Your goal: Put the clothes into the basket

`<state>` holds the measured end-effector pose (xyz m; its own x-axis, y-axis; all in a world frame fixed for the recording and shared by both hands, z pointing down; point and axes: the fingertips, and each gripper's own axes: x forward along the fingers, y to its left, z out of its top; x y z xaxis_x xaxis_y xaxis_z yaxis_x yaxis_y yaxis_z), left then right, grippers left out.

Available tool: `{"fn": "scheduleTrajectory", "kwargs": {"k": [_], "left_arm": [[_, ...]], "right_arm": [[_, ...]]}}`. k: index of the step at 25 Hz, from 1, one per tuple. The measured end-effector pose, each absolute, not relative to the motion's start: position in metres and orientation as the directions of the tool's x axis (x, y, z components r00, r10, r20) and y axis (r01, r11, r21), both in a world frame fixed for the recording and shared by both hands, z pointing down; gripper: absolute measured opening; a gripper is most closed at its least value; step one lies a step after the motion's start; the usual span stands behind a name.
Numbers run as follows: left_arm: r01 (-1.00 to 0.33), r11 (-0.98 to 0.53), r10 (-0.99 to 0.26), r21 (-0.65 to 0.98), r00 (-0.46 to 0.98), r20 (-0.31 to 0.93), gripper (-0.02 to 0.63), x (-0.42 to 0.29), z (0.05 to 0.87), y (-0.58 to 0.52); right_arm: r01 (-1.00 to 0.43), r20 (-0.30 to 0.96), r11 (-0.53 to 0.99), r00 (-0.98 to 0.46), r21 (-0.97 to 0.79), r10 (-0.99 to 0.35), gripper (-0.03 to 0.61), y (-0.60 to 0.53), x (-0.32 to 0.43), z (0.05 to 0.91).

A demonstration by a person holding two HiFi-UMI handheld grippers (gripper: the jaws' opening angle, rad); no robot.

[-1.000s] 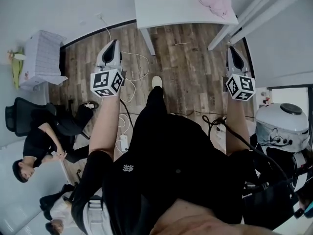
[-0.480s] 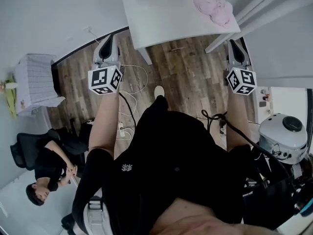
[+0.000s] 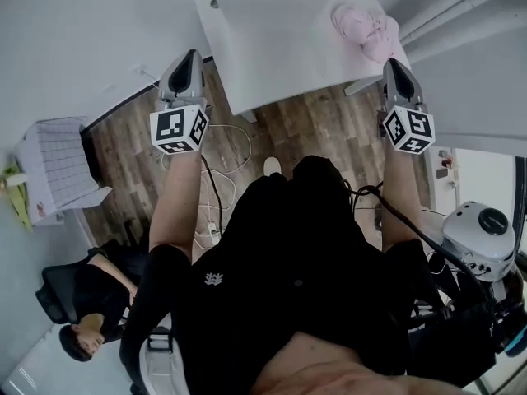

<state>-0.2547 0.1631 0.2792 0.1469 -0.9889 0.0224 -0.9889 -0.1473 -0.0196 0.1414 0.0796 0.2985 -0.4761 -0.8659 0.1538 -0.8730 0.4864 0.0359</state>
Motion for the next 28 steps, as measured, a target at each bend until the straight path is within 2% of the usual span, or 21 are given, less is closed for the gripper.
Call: {"fn": "scheduleTrajectory", "kwargs": {"k": [12, 19, 28], "left_arm": [[-0.988, -0.157, -0.987, 0.018, 0.157, 0.018, 0.0, -0.264, 0.282, 0.079], [-0.995, -0.097, -0.994, 0.023, 0.099, 0.056, 0.0, -0.242, 0.3, 0.021], [-1.0, 0.001, -0.995, 0.025, 0.002, 0.104, 0.0, -0.232, 0.317, -0.053]], "right_arm": [[-0.893, 0.192, 0.442, -0.421, 0.086, -0.887, 0.0, -0.009, 0.15, 0.298], [-0.891, 0.191, 0.45, -0.433, 0.054, -0.881, 0.0, -0.103, 0.176, 0.316], [-0.855, 0.257, 0.515, -0.485, 0.061, -0.836, 0.0, -0.221, 0.184, 0.356]]}}
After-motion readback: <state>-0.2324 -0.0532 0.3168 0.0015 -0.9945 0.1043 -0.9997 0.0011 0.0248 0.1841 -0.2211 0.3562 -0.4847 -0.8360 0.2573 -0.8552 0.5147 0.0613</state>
